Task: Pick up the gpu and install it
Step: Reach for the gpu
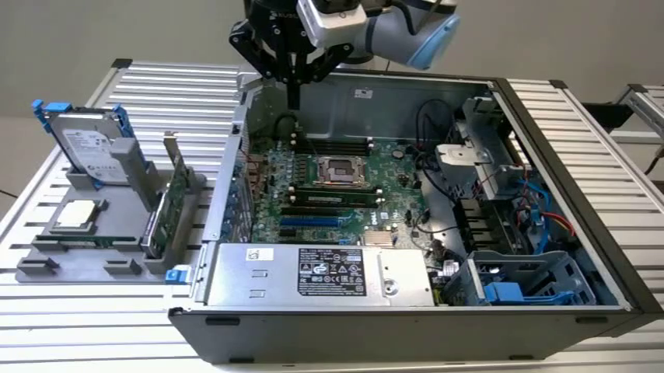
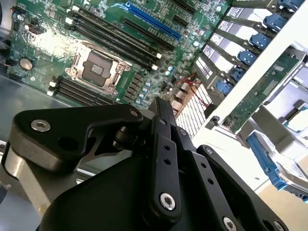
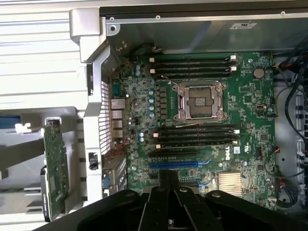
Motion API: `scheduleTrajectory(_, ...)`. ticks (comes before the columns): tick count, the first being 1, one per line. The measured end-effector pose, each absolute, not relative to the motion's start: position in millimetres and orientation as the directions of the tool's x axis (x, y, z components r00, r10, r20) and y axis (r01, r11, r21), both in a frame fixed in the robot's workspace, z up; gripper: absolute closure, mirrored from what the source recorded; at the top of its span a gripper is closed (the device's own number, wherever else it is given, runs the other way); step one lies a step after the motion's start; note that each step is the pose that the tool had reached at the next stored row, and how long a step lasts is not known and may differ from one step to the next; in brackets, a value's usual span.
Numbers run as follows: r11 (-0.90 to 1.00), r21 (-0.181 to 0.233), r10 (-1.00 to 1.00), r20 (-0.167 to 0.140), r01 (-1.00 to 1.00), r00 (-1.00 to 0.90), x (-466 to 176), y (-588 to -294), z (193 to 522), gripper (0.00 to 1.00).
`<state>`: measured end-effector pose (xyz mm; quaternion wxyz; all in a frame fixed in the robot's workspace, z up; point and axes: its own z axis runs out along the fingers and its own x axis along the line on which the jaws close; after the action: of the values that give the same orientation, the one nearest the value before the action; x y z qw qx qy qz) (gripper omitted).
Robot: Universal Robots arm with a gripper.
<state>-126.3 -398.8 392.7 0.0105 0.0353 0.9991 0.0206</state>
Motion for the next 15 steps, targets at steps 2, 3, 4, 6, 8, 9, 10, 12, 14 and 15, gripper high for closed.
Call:
scheduleTrajectory(2,0.997,0.042,0.071,-0.019,0.070,-0.997,-129,-399,393,1.00)
scheduleTrajectory(3,0.997,0.042,0.071,-0.019,0.070,-0.997,-131,-399,393,1.00)
scheduleTrajectory(4,0.997,0.042,0.071,-0.019,0.070,-0.997,-132,-399,393,1.00)
scheduleTrajectory(6,0.997,0.042,0.071,-0.020,0.070,-0.997,-136,-399,393,1.00)
scheduleTrajectory(8,0.997,0.042,0.071,-0.019,0.070,-0.997,-139,-399,393,1.00)
scheduleTrajectory(9,0.997,0.042,0.071,-0.020,0.070,-0.997,-140,-399,393,1.00)
scheduleTrajectory(10,0.997,0.042,0.071,-0.020,0.070,-0.997,-142,-399,393,1.00)
scheduleTrajectory(12,0.997,0.042,0.071,-0.019,0.070,-0.997,-144,-399,393,1.00)
scheduleTrajectory(14,0.997,0.042,0.071,-0.020,0.070,-0.997,-146,-399,393,1.00)
scheduleTrajectory(15,0.997,0.042,0.071,-0.020,0.070,-0.997,-148,-399,393,1.00)
